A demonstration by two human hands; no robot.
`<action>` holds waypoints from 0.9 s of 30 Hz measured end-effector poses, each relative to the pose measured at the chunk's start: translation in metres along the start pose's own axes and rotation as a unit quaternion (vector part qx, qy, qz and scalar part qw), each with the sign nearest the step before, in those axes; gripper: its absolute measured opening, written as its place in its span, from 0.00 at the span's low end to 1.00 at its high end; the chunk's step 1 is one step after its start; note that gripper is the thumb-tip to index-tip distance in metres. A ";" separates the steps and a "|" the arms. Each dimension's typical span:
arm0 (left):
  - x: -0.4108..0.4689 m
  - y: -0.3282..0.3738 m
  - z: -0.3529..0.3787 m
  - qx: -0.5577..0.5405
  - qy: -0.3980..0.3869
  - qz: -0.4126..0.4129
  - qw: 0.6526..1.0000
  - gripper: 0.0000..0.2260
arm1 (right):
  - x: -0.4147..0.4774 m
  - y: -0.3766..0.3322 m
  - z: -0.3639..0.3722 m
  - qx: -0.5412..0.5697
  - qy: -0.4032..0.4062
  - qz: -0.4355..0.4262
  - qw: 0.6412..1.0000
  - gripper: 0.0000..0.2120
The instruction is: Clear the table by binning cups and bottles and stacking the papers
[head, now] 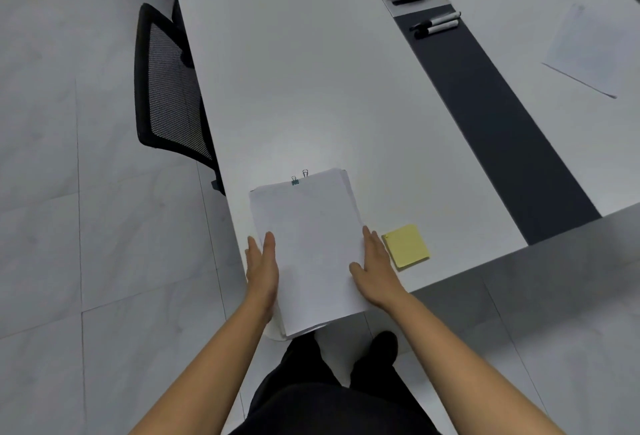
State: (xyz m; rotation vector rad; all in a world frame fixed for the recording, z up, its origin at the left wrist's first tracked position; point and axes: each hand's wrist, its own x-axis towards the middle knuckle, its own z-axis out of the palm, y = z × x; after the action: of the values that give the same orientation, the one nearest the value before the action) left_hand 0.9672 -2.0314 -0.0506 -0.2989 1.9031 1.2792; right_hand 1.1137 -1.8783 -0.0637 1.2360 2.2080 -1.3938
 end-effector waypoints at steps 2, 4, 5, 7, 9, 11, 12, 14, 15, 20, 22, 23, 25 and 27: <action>-0.015 -0.013 -0.003 0.020 0.007 -0.006 1.000 0.33 | -0.013 0.007 0.009 0.017 0.056 0.028 0.998 0.34; -0.032 -0.026 -0.002 0.045 -0.009 -0.007 0.999 0.33 | -0.025 0.010 0.020 0.026 0.073 0.057 0.995 0.34; -0.036 -0.033 -0.002 0.061 -0.020 -0.008 0.998 0.34 | -0.030 0.011 0.025 0.020 0.062 0.059 0.996 0.34; -0.040 -0.041 0.001 0.103 -0.037 0.004 0.994 0.35 | -0.034 0.016 0.033 -0.016 0.027 0.046 0.998 0.34; -0.043 -0.041 0.003 0.149 -0.046 0.019 0.988 0.35 | -0.035 0.019 0.035 -0.040 0.009 0.037 0.998 0.34; -0.043 -0.038 0.000 0.160 -0.045 0.017 0.986 0.35 | -0.036 0.020 0.030 -0.025 0.002 0.034 0.999 0.34; -0.044 -0.035 -0.004 0.157 -0.043 0.015 0.987 0.36 | -0.036 0.020 0.025 -0.011 0.000 0.031 0.999 0.34; -0.042 -0.026 -0.016 0.156 -0.043 0.022 0.987 0.37 | -0.040 0.017 0.011 0.009 0.006 0.023 1.000 0.33; -0.043 -0.018 -0.021 0.150 -0.047 0.031 0.987 0.37 | -0.042 0.014 0.002 0.016 0.019 0.017 1.000 0.33; -0.062 0.032 -0.039 0.119 -0.068 0.130 0.982 0.30 | -0.073 -0.005 -0.063 0.105 0.122 -0.005 0.987 0.32; -0.068 0.048 -0.043 0.134 -0.071 0.168 0.974 0.32 | -0.095 -0.006 -0.090 0.173 0.182 -0.004 0.968 0.31; -0.070 0.055 -0.042 0.135 -0.075 0.188 0.970 0.31 | -0.107 -0.005 -0.100 0.201 0.217 -0.003 0.955 0.31; -0.081 0.067 -0.035 0.122 -0.088 0.214 0.965 0.30 | -0.136 0.003 -0.113 0.251 0.281 0.007 0.926 0.30; -0.092 0.073 -0.020 0.098 -0.113 0.228 0.962 0.28 | -0.168 0.016 -0.115 0.304 0.328 0.022 0.894 0.29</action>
State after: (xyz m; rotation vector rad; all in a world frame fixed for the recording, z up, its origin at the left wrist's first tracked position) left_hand 0.9744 -2.0366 0.0685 0.3969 1.9404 1.3306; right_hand 1.2525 -1.8677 0.0856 2.2365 2.1340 -1.9537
